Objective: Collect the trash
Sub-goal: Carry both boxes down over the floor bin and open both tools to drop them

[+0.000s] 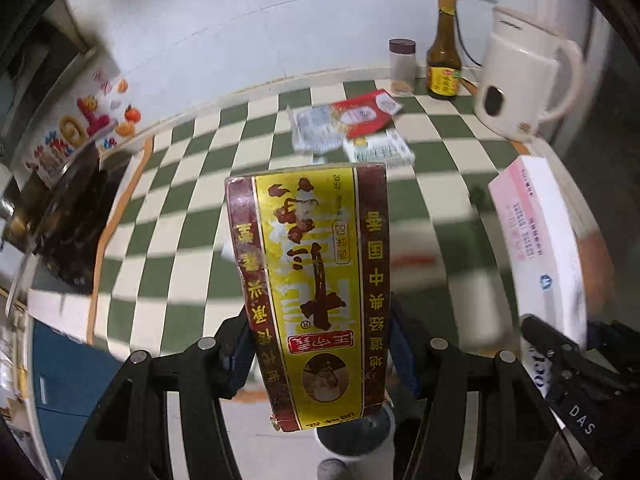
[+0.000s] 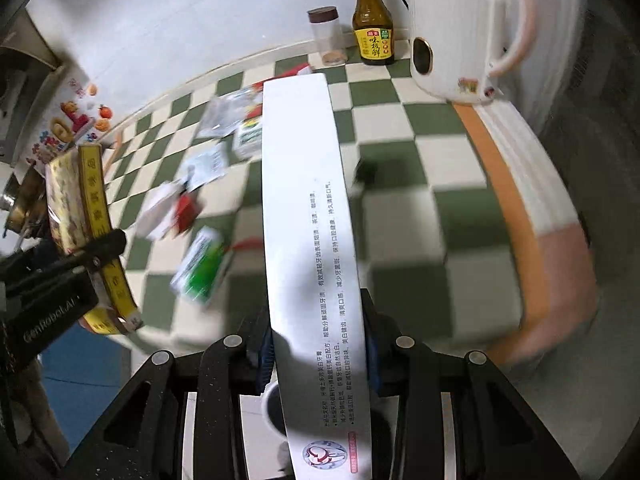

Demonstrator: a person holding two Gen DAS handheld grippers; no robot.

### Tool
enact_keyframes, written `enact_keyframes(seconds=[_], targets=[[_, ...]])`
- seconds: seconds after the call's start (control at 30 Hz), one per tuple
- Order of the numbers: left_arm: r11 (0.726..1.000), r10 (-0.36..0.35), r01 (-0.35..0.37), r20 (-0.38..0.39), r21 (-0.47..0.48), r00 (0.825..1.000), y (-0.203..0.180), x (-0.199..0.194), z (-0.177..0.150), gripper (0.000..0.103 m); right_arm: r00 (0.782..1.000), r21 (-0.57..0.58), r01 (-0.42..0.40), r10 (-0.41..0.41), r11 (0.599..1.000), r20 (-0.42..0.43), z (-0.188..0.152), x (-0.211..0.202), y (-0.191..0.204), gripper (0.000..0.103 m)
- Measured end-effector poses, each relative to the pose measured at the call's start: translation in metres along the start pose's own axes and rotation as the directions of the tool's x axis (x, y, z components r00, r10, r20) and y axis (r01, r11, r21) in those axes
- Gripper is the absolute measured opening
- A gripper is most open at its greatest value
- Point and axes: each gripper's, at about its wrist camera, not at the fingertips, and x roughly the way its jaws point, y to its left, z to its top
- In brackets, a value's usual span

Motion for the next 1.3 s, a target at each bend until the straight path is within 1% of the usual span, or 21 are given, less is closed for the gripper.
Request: enact_keyframes(seconds=[0.1, 0.13, 0.23, 0.3, 0.33, 0.37, 0.47, 0.6, 0.7, 0.77, 0.8, 0.83, 0.9, 0.93, 0.97, 1.0, 1.03, 1.07, 1.13, 1.23, 1.3], targets=[[0.999, -0.053, 0.053, -0.024, -0.010, 0.998, 0.028, -0.013, -0.054, 0.055, 1.000, 0.005, 0.012, -0.011, 1.000, -0.021, -0.074, -0.014, 0.029, 0.037], [0.997, -0.075, 0.075, -0.061, -0.014, 0.995, 0.038, -0.010, -0.080, 0.055, 0.999, 0.009, 0.018, -0.017, 1.000, -0.040, -0.095, -0.014, 0.034, 0.037], [0.991, -0.129, 0.122, -0.176, -0.048, 0.976, 0.055, 0.011, -0.132, 0.055, 0.982, 0.070, 0.012, 0.002, 0.998, -0.190, -0.170, 0.012, 0.043, 0.037], [0.985, -0.170, 0.157, -0.275, -0.070, 0.946, 0.059, 0.043, -0.167, 0.055, 0.953, 0.086, 0.027, 0.001, 0.996, -0.304, -0.222, 0.046, 0.045, 0.037], [0.983, -0.181, 0.164, -0.331, -0.080, 0.926, 0.059, 0.068, -0.188, 0.055, 0.939, 0.092, 0.030, 0.003, 0.995, -0.343, -0.238, 0.060, 0.044, 0.037], [0.982, -0.188, 0.171, -0.371, -0.079, 0.910, 0.058, 0.087, -0.202, 0.055, 0.918, 0.106, 0.035, 0.010, 0.994, -0.396, -0.261, 0.081, 0.042, 0.037], [0.976, -0.217, 0.179, -0.469, -0.124, 0.856, 0.054, 0.161, -0.247, 0.055, 0.869, 0.142, 0.039, 0.037, 0.989, -0.493, -0.310, 0.138, 0.032, 0.037], [0.956, -0.290, 0.207, -0.576, -0.207, 0.764, 0.041, 0.282, -0.303, 0.055, 0.821, 0.146, 0.048, 0.044, 0.988, -0.569, -0.363, 0.232, 0.011, 0.038], [0.956, -0.293, 0.211, -0.622, -0.204, 0.726, 0.023, 0.355, -0.331, 0.056, 0.792, 0.156, 0.059, 0.050, 0.986, -0.609, -0.393, 0.304, -0.010, 0.038], [0.950, -0.312, 0.226, -0.659, -0.215, 0.684, 0.005, 0.406, -0.348, 0.057, 0.774, 0.170, 0.069, 0.055, 0.983, -0.631, -0.404, 0.344, -0.024, 0.038], [0.940, -0.339, 0.248, -0.675, -0.232, 0.655, -0.005, 0.431, -0.356, 0.058, 0.766, 0.184, 0.076, 0.061, 0.980, -0.640, -0.412, 0.367, -0.032, 0.038], [0.937, -0.348, 0.252, -0.684, -0.240, 0.641, -0.012, 0.446, -0.362, 0.059, 0.747, 0.195, 0.067, 0.080, 0.979, -0.660, -0.420, 0.388, -0.037, 0.038], [0.943, -0.333, 0.245, -0.694, -0.227, 0.638, -0.024, 0.472, -0.371, 0.060, 0.723, 0.220, 0.058, 0.111, 0.974, -0.682, -0.431, 0.419, -0.044, 0.038], [0.943, -0.332, 0.244, -0.686, -0.226, 0.648, -0.028, 0.477, -0.378, 0.063, 0.711, 0.215, 0.054, 0.114, 0.975, -0.694, -0.435, 0.429, -0.043, 0.038], [0.946, -0.323, 0.234, -0.675, -0.222, 0.664, -0.029, 0.479, -0.381, 0.077, 0.700, 0.198, 0.057, 0.103, 0.978, -0.707, -0.439, 0.440, -0.043, 0.039], [0.952, -0.305, 0.219, -0.659, -0.212, 0.687, -0.030, 0.482, -0.383, 0.087, 0.695, 0.178, 0.070, 0.081, 0.982, -0.715, -0.442, 0.447, -0.042, 0.039], [0.958, -0.286, 0.204, -0.652, -0.200, 0.702, -0.028, 0.483, -0.386, 0.103, 0.692, 0.169, 0.071, 0.073, 0.983, -0.718, -0.442, 0.451, -0.042, 0.044], [0.962, -0.273, 0.191, -0.645, -0.196, 0.714, -0.026, 0.482, -0.388, 0.103, 0.699, 0.164, 0.072, 0.067, 0.984, -0.712, -0.443, 0.452, -0.041, 0.051], [0.968, -0.250, 0.162, -0.633, -0.194, 0.733, -0.019, 0.476, -0.396, 0.103, 0.726, 0.153, 0.083, 0.045, 0.985, -0.686, -0.442, 0.444, -0.038, 0.085], [0.976, -0.205, 0.113, -0.613, -0.186, 0.763, -0.004, 0.459, -0.401, 0.103, 0.764, 0.122, 0.120, -0.013, 0.985, -0.645, -0.430, 0.429, -0.037, 0.102], [0.979, -0.181, 0.083, -0.599, -0.187, 0.780, 0.005, 0.445, -0.400, 0.103, 0.790, 0.082, 0.155, -0.074, 0.984, -0.608, -0.421, 0.414, -0.029, 0.103]])
